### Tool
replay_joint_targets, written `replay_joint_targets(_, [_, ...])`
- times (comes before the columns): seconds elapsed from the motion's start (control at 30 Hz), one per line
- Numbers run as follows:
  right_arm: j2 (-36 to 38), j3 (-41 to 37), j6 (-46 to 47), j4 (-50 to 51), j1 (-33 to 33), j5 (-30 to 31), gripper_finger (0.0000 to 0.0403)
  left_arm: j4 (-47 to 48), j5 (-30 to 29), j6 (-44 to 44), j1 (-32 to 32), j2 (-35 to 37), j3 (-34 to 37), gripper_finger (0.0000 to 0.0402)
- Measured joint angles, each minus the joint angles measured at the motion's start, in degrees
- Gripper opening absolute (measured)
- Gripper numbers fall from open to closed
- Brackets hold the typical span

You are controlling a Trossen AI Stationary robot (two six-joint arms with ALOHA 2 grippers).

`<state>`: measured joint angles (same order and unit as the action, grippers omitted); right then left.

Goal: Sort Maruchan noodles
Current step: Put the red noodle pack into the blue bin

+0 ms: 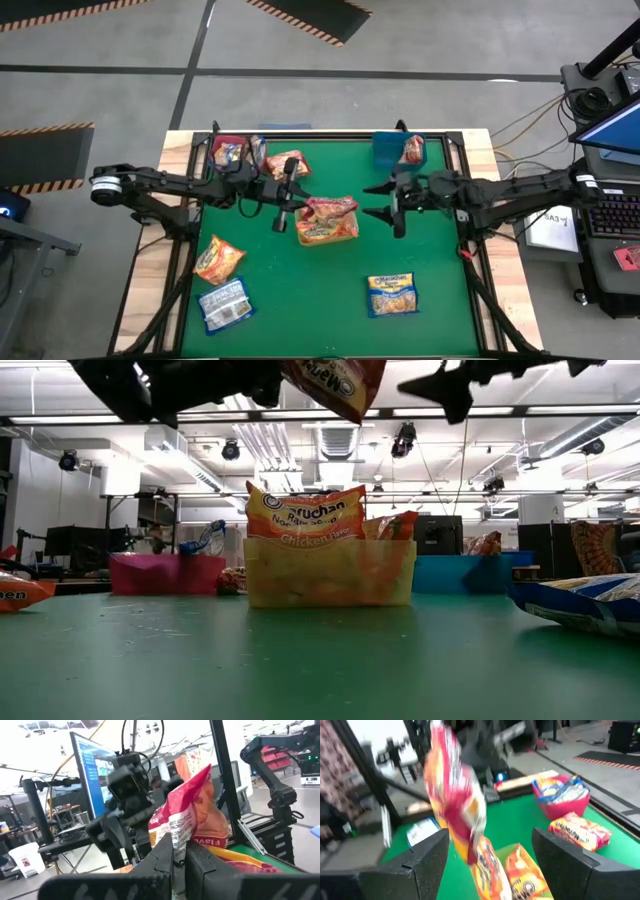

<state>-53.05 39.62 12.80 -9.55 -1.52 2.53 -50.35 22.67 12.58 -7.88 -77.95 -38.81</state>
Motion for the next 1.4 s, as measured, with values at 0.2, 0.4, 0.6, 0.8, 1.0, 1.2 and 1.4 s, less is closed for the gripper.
replay_joint_targets(0.2, [-7.82,-0.36,-3.90,-6.61,-0.26,-0.20,0.0274,0.29,0.01,-0.02,0.00,-0.14,0.00,0.0001])
replay_joint_targets(0.4, [-13.67,0.43,-6.45,-14.56,-0.22,-5.70,0.0274,0.14,-0.14,-0.04,0.00,-0.27,0.01,0.0001])
replay_joint_targets(0.6, [-14.56,1.64,-6.43,-14.74,-0.22,-6.04,0.0274,0.17,-0.19,-0.47,0.00,-0.28,0.00,0.0001])
replay_joint_targets(0.8, [-11.00,2.42,-6.40,-9.60,-0.22,-6.04,0.0274,0.26,0.66,-0.61,0.00,-0.09,0.21,0.0001])
replay_joint_targets(1.0, [-8.12,2.42,-5.89,-7.48,-0.35,-6.01,0.0274,-0.08,0.42,-0.52,0.00,0.17,0.33,0.0001])
replay_joint_targets(1.2, [-10.85,2.42,-6.36,-9.59,-0.35,-6.01,0.0274,-0.24,-0.67,-0.59,0.00,0.20,0.33,0.0001])
replay_joint_targets(1.4, [-14.97,2.42,-7.56,-17.10,-0.33,-6.00,0.0274,-0.22,-4.30,-0.61,-0.02,0.08,0.35,0.0001])
